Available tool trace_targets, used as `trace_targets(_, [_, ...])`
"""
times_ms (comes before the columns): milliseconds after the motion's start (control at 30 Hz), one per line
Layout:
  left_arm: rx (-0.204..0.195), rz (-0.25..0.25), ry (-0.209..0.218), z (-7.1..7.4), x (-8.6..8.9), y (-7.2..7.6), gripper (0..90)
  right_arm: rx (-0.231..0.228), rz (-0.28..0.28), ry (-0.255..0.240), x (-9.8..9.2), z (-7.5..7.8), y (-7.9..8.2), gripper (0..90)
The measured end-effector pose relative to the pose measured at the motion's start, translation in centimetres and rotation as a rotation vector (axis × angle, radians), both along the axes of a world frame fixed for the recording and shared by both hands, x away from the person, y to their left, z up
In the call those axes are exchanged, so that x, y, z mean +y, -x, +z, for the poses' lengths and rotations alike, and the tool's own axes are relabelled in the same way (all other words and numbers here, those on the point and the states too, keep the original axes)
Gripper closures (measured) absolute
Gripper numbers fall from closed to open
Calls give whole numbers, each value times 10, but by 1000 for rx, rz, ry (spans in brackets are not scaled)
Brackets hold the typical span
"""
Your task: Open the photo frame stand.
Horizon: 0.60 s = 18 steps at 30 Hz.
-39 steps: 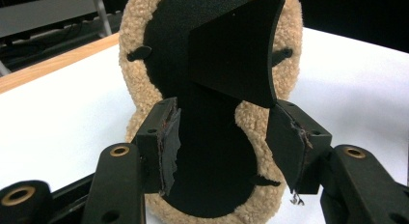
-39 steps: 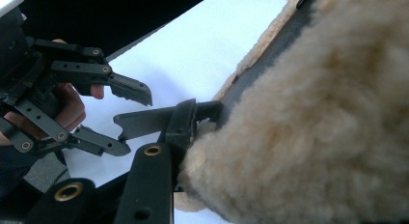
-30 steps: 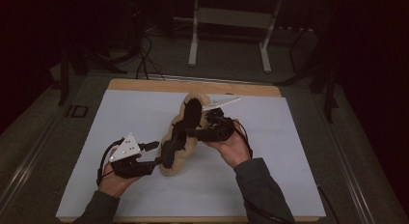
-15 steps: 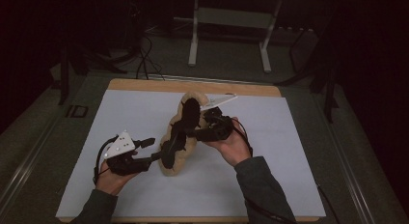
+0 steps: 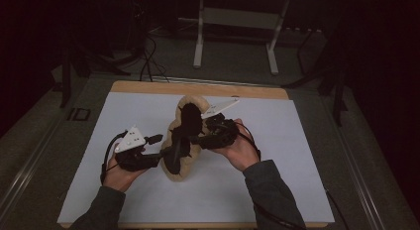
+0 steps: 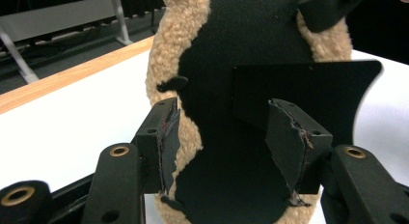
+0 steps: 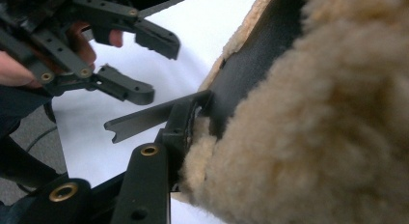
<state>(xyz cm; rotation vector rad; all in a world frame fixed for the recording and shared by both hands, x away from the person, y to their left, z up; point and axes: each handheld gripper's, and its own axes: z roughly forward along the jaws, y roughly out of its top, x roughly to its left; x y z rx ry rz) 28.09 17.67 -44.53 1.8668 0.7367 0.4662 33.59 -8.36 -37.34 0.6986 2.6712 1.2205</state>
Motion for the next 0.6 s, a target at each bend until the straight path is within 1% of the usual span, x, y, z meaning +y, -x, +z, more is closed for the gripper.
trace_targets(100, [4, -8, 0, 2, -3, -3, 454, -13, 13, 1, 0, 0, 2, 603])
trace_targets(300, [12, -1, -14, 2, -6, -10, 448, -42, 46, 10, 1, 0, 7, 603])
trace_targets(467, [5, 8, -9, 4, -4, -12, 434, -69, 75, 20, 2, 1, 10, 603])
trace_targets(500, [0, 11, -9, 5, -4, -13, 429, -71, 78, 21, 2, 1, 10, 604])
trace_targets(600, [2, 7, -6, 8, -2, -15, 401, -81, 87, 24, 3, 2, 11, 605])
